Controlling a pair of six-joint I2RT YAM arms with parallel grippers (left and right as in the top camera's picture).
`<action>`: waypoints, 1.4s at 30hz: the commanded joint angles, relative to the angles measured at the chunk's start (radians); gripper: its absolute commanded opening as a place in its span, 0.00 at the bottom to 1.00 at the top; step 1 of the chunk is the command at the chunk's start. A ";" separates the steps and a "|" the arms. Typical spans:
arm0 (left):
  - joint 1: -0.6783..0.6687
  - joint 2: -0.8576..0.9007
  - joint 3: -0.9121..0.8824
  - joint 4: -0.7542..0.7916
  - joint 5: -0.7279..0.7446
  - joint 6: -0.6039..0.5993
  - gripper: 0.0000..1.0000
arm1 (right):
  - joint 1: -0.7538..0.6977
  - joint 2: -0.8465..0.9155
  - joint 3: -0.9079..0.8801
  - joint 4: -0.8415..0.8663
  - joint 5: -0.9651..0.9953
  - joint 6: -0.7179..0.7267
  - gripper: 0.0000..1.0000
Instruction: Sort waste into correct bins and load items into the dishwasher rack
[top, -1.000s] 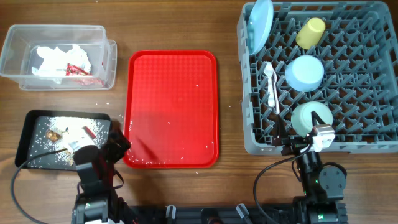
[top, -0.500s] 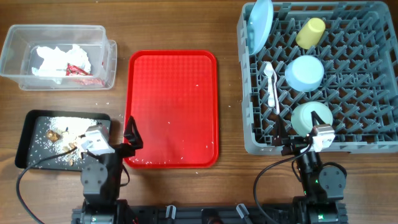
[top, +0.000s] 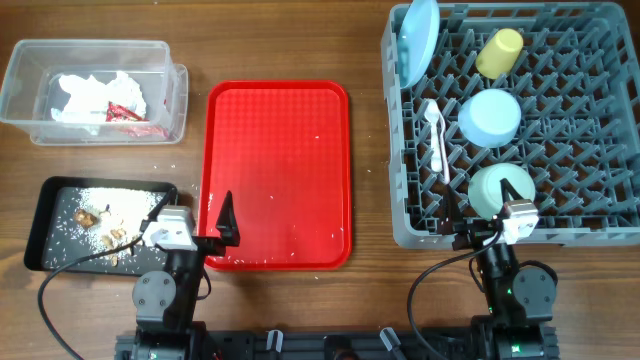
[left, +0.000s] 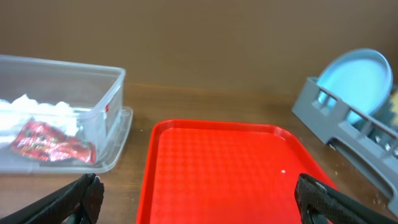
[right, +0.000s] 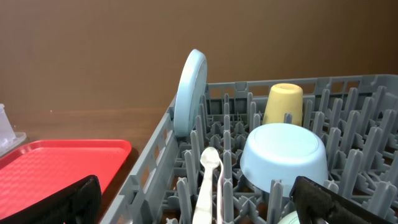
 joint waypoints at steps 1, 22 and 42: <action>-0.004 -0.010 -0.005 0.003 0.094 0.129 1.00 | 0.005 -0.003 -0.001 0.005 -0.013 0.013 1.00; -0.003 -0.010 -0.006 -0.005 -0.017 -0.056 1.00 | 0.005 -0.003 -0.001 0.005 -0.013 0.013 1.00; -0.003 -0.010 -0.005 -0.005 -0.017 -0.056 1.00 | 0.005 -0.003 -0.001 0.005 -0.013 0.013 1.00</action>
